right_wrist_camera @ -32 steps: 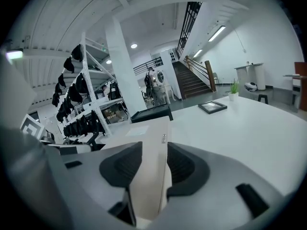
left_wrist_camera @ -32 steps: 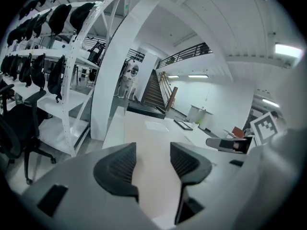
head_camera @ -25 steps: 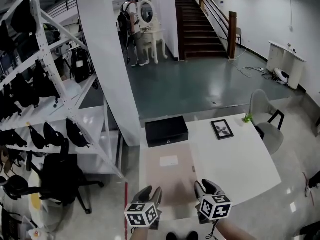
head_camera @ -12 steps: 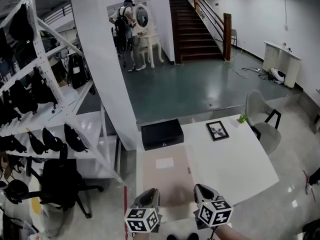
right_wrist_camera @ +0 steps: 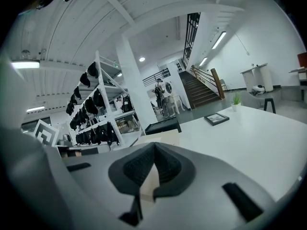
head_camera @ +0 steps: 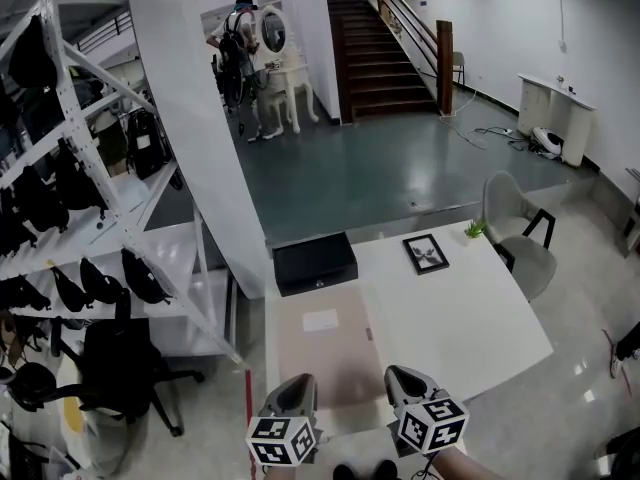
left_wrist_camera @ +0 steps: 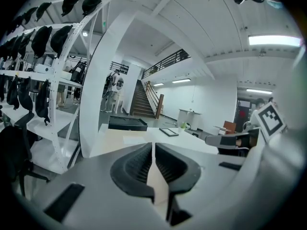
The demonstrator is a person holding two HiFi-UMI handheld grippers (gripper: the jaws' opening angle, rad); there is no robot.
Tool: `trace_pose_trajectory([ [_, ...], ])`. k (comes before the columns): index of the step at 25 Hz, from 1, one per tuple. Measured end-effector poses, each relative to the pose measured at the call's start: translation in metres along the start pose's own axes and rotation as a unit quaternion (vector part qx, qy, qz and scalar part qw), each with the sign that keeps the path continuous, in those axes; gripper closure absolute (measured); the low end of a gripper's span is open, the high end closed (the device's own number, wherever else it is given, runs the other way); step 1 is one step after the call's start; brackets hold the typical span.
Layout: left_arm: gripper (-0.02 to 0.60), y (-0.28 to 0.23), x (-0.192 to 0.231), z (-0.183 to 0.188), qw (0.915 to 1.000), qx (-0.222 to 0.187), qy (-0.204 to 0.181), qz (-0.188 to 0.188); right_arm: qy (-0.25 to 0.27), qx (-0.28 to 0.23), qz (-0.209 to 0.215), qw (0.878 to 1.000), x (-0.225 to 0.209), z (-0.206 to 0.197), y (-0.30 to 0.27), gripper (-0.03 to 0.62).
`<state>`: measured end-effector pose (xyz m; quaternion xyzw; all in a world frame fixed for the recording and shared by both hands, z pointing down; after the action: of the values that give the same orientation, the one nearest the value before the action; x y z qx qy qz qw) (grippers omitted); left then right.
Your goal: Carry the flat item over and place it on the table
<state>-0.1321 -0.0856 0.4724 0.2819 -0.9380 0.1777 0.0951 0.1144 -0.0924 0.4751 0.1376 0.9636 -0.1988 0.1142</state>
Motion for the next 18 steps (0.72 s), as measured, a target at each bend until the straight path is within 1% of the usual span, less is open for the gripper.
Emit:
trace_pose_trajectory([
  [11, 0.555, 0.006, -0.006, 0.003, 0.9997, -0.003, 0.002, 0.025, 0.028, -0.01, 0.002, 1.0, -0.005, 0.001, 0.012, 0.594],
  [18, 0.554, 0.011, -0.005, 0.0, 0.9991, -0.004, 0.006, 0.042, 0.037, -0.005, 0.004, 0.999, -0.006, 0.0, 0.012, 0.594],
])
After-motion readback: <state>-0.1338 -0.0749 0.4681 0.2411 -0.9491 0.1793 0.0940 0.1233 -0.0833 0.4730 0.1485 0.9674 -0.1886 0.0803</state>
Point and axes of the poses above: the fingertips, and each gripper's own axes: y backward along the fingers, x to its left, z out of its top, the point moved 10 cm from there along y, backward along the fingers, and after that the axes turned 11 degrees about -z, right-handed, at the moved point
